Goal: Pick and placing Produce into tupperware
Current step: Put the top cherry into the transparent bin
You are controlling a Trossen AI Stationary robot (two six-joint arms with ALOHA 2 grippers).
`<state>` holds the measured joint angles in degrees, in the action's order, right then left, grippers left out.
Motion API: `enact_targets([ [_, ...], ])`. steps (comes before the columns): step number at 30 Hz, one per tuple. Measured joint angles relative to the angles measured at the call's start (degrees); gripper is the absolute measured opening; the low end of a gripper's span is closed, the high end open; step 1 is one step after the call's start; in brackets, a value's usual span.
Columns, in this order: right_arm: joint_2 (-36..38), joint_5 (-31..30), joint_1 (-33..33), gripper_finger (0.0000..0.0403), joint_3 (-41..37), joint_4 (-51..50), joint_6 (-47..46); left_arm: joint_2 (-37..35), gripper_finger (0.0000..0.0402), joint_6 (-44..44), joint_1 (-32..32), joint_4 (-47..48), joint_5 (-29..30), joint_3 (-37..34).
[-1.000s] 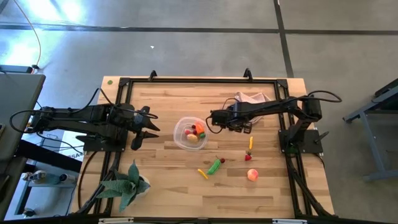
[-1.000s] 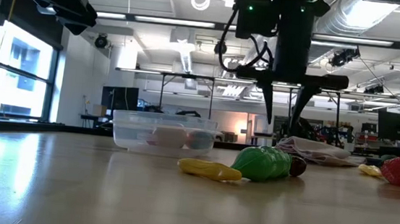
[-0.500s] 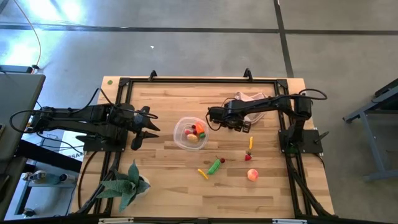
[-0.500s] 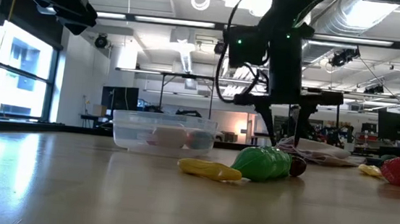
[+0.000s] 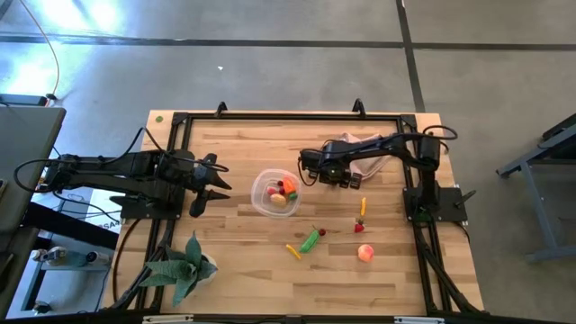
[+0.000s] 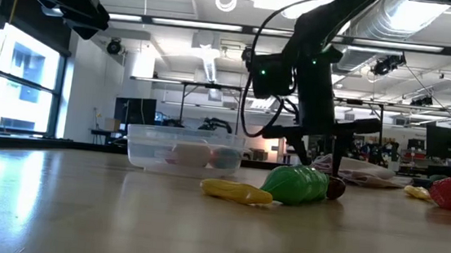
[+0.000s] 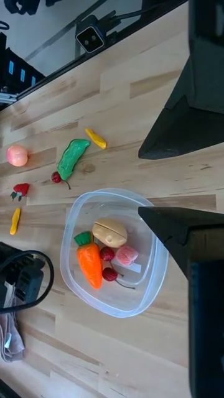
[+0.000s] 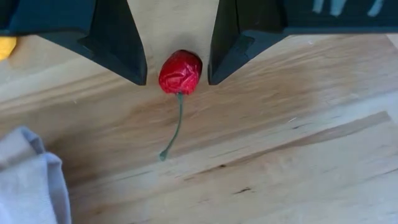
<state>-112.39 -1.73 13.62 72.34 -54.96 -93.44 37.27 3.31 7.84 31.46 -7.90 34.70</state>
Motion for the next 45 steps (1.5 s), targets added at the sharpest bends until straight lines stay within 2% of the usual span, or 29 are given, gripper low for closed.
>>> enact_targets([
  [8,0.0,0.3,1.0,0.0164,0.0,0.3,1.8,0.0,0.0122,0.0,0.0,0.0,0.0,0.0],
  [16,-0.1,0.7,1.4,0.0124,0.0,1.1,2.5,0.0,0.0122,0.0,0.0,0.0,0.0,0.0],
  [33,-0.1,0.5,1.5,0.0078,-0.1,2.1,4.0,0.0,0.0122,0.0,0.0,0.0,0.0,0.0],
  [45,0.4,-0.1,1.4,0.0074,-0.1,2.0,6.4,0.0,0.0122,0.0,0.0,0.0,0.0,0.0],
])
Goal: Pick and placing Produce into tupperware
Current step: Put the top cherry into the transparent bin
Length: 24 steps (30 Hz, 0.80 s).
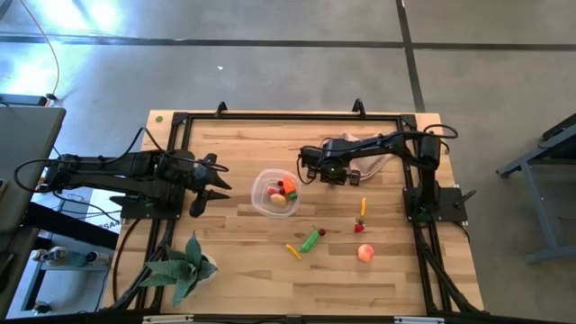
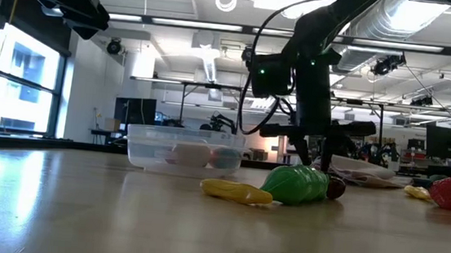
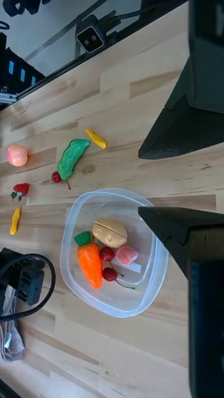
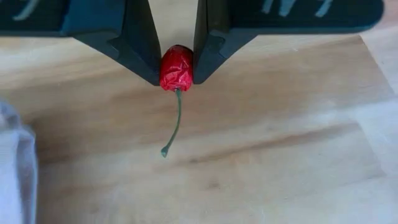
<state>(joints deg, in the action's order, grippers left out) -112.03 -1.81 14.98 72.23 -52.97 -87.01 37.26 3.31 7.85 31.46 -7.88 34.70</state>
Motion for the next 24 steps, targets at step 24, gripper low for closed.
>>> enact_targets([
  [24,2.7,-17.8,-11.0,0.0073,25.7,9.9,27.7,0.0,0.0122,0.0,0.0,0.0,0.0,0.0],
])
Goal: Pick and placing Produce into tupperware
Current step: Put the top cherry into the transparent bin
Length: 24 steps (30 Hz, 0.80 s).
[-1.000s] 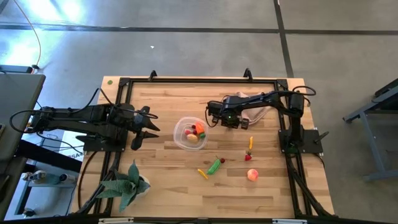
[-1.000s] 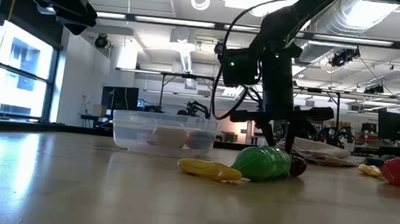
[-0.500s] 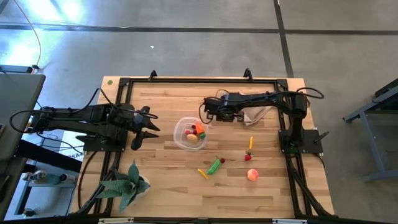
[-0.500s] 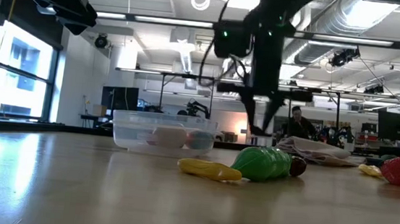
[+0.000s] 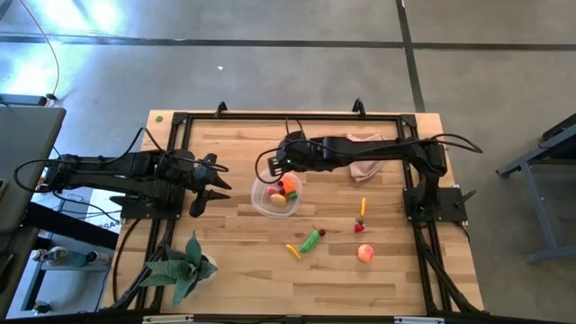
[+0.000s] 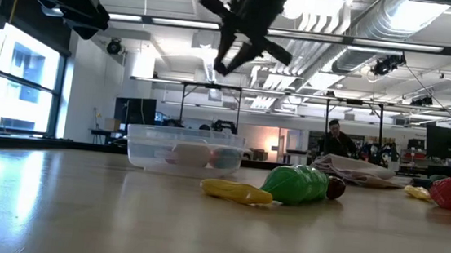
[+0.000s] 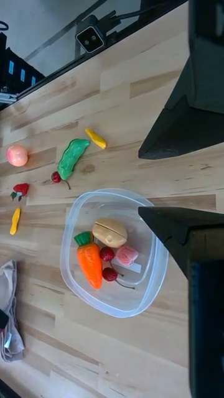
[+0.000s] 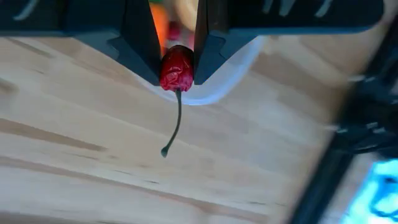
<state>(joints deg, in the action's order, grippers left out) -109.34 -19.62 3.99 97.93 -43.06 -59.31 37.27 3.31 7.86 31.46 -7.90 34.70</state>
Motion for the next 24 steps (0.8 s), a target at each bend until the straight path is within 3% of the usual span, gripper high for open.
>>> enact_targets([
  [6,-1.7,2.0,-1.1,0.0073,-0.5,5.7,5.7,0.0,0.0122,0.0,0.0,0.0,0.0,0.0],
  [13,-8.1,11.5,-1.0,0.0073,-0.6,10.2,15.3,0.0,0.0122,0.0,0.0,0.0,0.0,0.0],
  [18,-13.0,16.4,-0.1,0.0073,-0.6,11.6,17.4,0.0,0.0122,0.0,0.0,0.0,0.0,0.0],
  [24,-15.7,17.7,0.1,0.0073,-0.6,11.6,23.1,0.0,0.0122,0.0,0.0,0.0,0.0,0.0],
])
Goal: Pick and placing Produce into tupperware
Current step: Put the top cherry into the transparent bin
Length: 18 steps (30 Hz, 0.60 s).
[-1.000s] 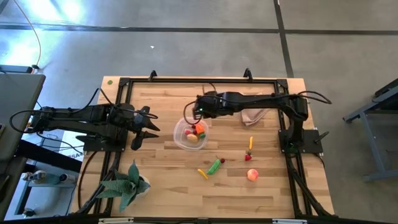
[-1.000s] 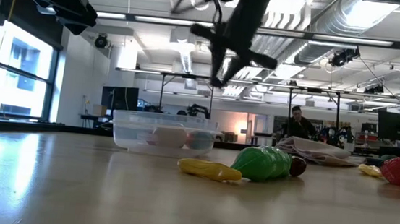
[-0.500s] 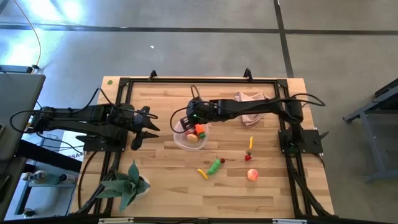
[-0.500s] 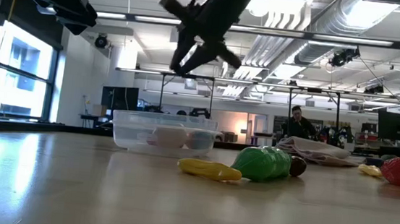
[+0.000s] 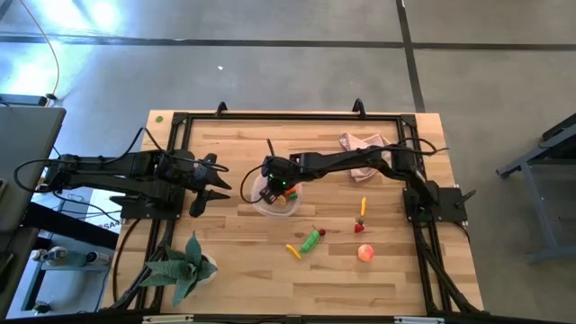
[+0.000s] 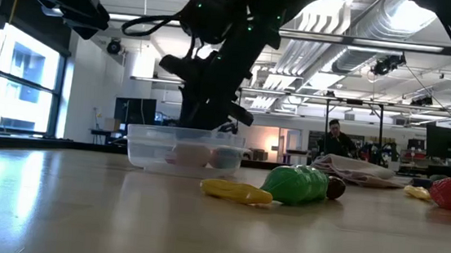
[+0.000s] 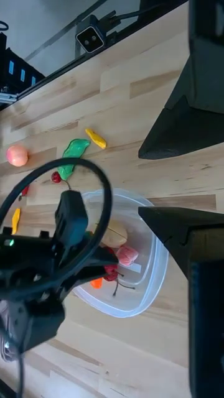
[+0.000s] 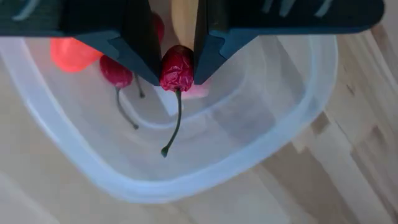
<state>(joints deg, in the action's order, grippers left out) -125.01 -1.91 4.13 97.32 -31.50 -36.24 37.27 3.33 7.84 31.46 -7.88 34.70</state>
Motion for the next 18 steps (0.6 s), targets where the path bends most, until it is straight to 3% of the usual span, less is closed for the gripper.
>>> enact_targets([
  [18,-0.3,-2.6,0.0,0.0073,0.0,-3.3,3.7,0.0,0.0122,0.0,0.0,0.0,0.0,0.0],
])
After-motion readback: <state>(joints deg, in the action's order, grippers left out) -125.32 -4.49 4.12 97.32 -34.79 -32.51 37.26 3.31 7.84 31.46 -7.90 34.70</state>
